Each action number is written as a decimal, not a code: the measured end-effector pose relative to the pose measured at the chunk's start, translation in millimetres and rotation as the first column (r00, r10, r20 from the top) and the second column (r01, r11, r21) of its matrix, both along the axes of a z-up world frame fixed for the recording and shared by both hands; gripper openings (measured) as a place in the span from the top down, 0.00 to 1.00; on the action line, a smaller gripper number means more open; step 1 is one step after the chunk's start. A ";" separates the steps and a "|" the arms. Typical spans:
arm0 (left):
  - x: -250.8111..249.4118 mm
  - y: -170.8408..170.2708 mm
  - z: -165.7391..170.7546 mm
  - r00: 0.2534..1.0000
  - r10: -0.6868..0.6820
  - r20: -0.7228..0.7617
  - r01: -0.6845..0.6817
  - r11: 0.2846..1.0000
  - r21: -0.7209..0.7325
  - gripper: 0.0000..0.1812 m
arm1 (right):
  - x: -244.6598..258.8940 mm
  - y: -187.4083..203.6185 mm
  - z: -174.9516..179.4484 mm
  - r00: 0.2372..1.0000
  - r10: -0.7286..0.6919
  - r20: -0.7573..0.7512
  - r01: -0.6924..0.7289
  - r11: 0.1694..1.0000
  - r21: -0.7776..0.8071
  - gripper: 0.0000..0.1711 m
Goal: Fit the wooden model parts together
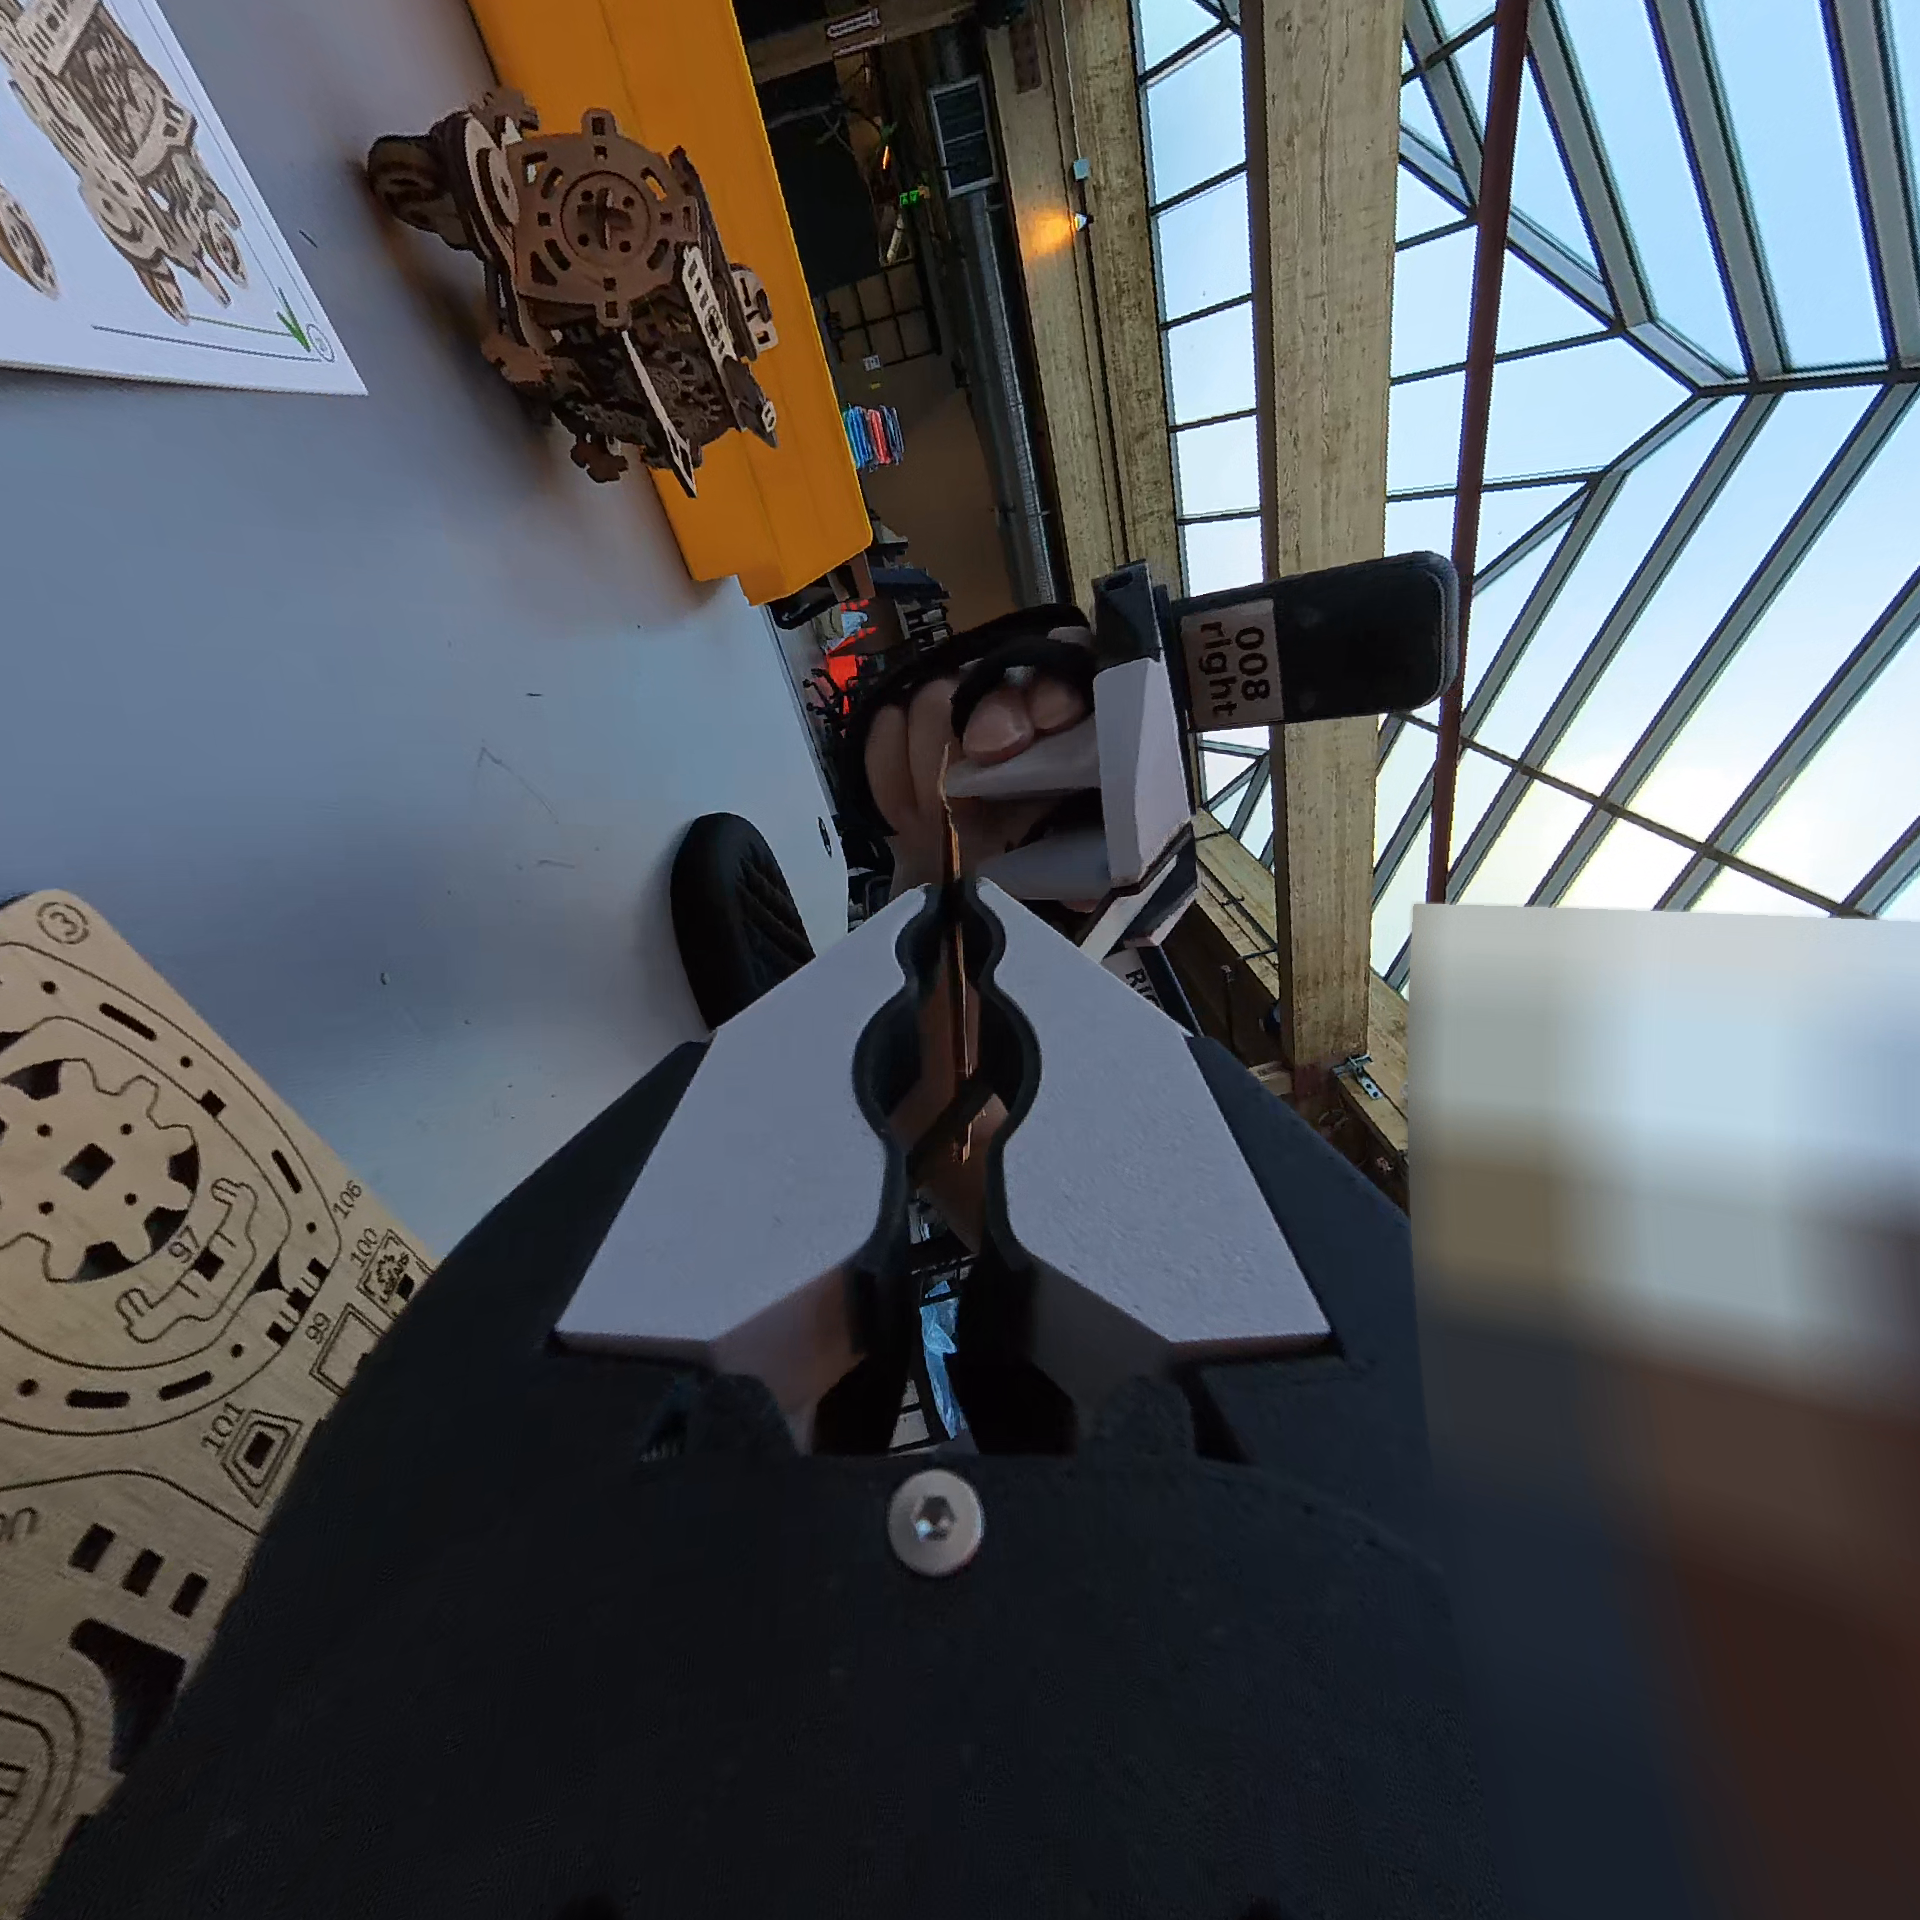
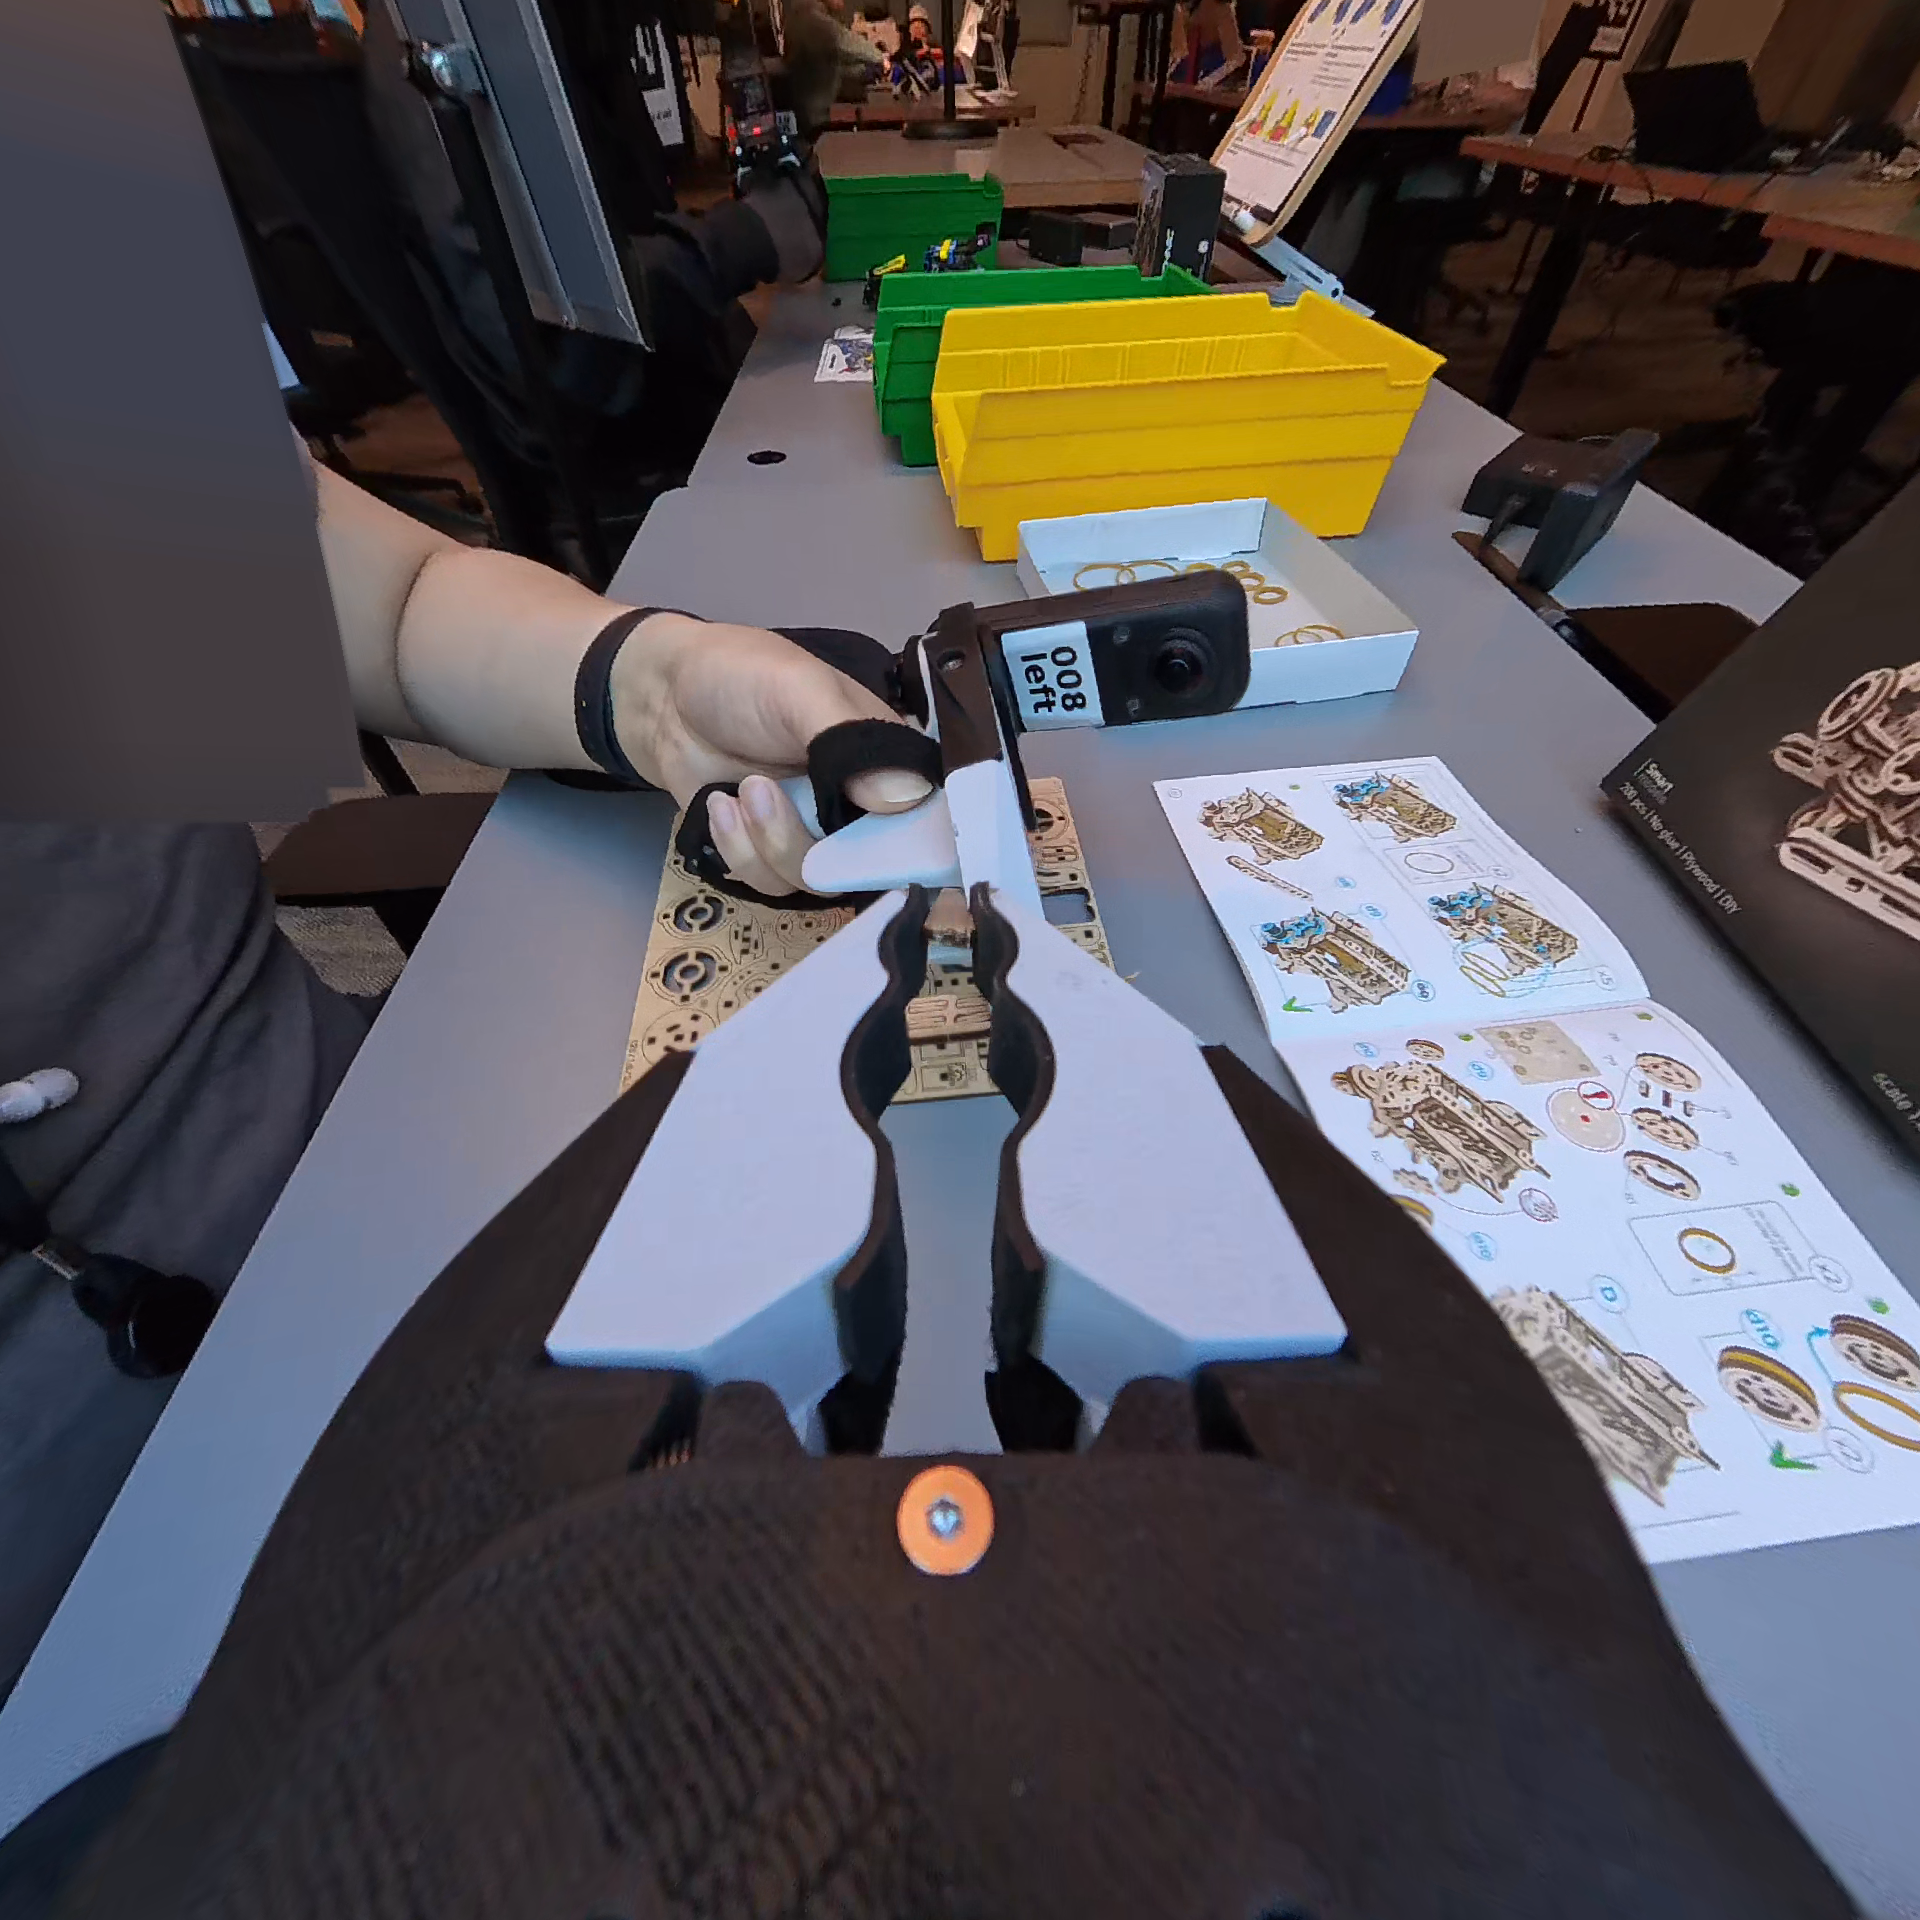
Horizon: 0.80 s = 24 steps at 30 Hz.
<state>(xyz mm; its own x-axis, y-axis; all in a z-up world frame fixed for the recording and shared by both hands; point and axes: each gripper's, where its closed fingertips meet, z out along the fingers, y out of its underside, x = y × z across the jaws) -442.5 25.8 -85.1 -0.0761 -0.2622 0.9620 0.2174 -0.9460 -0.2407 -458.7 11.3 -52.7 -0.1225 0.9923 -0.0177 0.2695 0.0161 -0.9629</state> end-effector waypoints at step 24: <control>2.8 5.6 -49.6 0.960 0.024 -0.279 -0.019 1.000 0.020 1.00 | 10.2 -3.9 15.1 0.938 -0.189 0.292 0.120 0.963 0.239 0.96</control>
